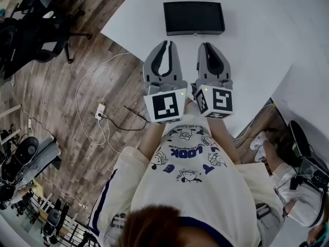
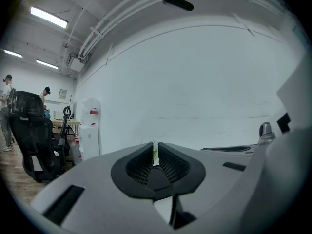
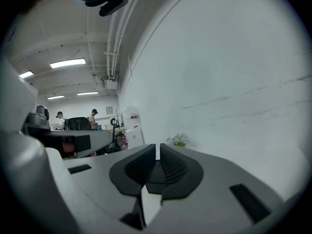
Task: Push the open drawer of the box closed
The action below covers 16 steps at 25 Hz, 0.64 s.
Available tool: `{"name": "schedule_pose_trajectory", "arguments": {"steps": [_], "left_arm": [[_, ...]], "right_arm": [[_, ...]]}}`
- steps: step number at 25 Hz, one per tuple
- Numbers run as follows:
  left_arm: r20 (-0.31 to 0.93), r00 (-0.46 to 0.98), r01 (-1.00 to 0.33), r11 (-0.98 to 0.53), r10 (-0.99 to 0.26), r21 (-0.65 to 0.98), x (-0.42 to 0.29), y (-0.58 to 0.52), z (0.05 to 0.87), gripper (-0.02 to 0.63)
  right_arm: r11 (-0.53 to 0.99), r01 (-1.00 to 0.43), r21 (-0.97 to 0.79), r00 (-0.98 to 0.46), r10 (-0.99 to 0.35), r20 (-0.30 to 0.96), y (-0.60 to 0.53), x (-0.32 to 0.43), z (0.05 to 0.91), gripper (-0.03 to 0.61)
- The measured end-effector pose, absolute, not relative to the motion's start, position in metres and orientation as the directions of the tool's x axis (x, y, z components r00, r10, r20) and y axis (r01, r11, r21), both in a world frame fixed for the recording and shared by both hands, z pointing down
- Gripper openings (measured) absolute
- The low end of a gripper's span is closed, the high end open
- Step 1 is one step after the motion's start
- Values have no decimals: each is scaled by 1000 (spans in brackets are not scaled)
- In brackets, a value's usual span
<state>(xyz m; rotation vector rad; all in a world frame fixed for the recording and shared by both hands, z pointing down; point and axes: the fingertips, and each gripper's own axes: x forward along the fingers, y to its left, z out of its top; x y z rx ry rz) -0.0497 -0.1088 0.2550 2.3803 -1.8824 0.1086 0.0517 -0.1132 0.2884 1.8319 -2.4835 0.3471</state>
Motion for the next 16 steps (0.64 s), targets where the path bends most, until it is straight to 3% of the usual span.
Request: {"name": "schedule_pose_trajectory", "arguments": {"steps": [16], "left_arm": [[111, 241, -971, -238, -964, 33, -40, -109, 258, 43]], "right_arm": [[279, -947, -161, -304, -940, 155, -113, 56, 294, 44]]}}
